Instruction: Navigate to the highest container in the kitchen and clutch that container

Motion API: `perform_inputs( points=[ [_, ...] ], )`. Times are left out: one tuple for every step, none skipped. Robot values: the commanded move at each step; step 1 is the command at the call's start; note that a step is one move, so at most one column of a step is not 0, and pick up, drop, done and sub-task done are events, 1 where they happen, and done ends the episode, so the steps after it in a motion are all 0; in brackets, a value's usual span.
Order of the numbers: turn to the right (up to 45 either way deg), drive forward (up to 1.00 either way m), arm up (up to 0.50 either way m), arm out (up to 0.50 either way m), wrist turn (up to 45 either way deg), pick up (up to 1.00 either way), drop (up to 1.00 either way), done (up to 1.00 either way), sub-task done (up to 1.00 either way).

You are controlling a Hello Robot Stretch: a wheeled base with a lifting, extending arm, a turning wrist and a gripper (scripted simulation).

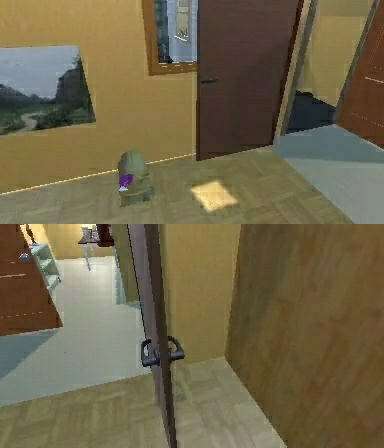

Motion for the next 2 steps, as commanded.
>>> perform_inputs(
  points=[
    [0.0, 0.60, 0.00, 0.00, 0.0, 0.00, 0.00, 0.00, 0.00],
    [-33.0, 0.00, 0.00, 0.00, 0.0, 0.00, 0.00, 0.00, 0.00]
  ],
)
